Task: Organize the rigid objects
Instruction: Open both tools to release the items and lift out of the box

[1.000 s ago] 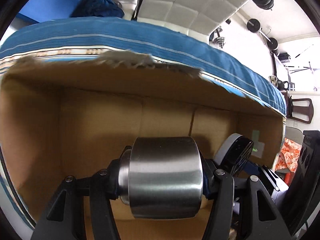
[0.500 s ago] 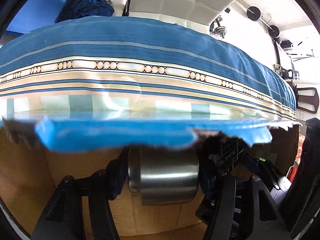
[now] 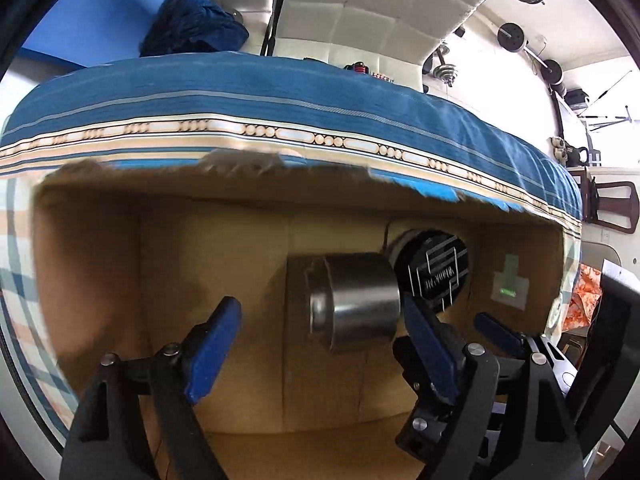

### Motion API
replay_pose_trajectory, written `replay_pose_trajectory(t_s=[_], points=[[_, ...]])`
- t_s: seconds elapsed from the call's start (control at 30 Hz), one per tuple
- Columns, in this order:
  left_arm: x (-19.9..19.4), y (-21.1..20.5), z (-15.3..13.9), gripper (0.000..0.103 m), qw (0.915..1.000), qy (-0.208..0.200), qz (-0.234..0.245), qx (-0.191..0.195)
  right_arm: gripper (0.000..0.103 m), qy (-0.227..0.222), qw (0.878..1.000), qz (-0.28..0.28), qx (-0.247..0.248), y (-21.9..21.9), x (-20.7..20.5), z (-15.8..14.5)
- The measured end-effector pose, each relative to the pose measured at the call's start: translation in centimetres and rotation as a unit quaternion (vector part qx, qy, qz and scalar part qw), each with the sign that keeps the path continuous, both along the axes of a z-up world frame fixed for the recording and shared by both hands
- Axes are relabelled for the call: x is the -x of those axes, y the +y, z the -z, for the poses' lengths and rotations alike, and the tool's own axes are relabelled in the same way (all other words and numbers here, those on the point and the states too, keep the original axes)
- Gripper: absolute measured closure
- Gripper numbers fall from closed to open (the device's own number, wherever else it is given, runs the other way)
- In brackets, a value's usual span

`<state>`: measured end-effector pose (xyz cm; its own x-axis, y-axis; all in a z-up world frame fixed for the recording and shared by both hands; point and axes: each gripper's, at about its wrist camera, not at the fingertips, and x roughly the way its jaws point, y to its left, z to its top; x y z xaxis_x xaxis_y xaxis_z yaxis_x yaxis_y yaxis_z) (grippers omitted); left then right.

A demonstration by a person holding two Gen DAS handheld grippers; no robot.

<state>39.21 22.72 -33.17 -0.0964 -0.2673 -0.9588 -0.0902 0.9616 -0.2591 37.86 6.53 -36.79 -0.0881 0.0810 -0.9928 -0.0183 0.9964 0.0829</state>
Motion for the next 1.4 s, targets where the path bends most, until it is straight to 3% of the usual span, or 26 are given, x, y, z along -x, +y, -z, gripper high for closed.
replay_pose_trajectory(t_s=[0.17,0.23,0.27,0.4,0.63,1.03,1.4], points=[[1.8,0.3,-2.3,0.017,0.9996,-0.025,0.001,-0.015,0.004,-0.020,1.000,-0.016,0.015,0.4,2.6,-2.6],[2.8,0.0,-2.9,0.002,0.9990,-0.037,0.002,-0.026,0.000,-0.027,0.999,-0.017,0.015,0.6,4.2,-3.5],[3.5,0.0,-3.3,0.000,0.9984,-0.044,0.003,-0.035,0.000,-0.030,0.999,-0.018,0.016,0.7,4.8,-3.8],[6.5,-0.1,-4.7,0.000,0.9959,-0.063,0.012,-0.064,0.000,-0.041,0.999,-0.028,0.019,1.2,7.5,-5.5],[10.7,-0.2,-7.9,0.000,0.9910,-0.106,0.008,-0.080,0.000,-0.065,0.997,-0.038,0.026,1.0,12.3,-9.1],[17.8,-0.7,-14.4,0.000,0.9853,-0.156,-0.007,-0.068,0.000,-0.105,0.994,-0.019,-0.016,-0.6,18.5,-15.9],[20.3,-4.3,-18.3,0.000,0.9805,-0.182,0.004,-0.074,0.000,-0.145,0.988,-0.027,-0.040,-2.9,20.6,-21.3]])
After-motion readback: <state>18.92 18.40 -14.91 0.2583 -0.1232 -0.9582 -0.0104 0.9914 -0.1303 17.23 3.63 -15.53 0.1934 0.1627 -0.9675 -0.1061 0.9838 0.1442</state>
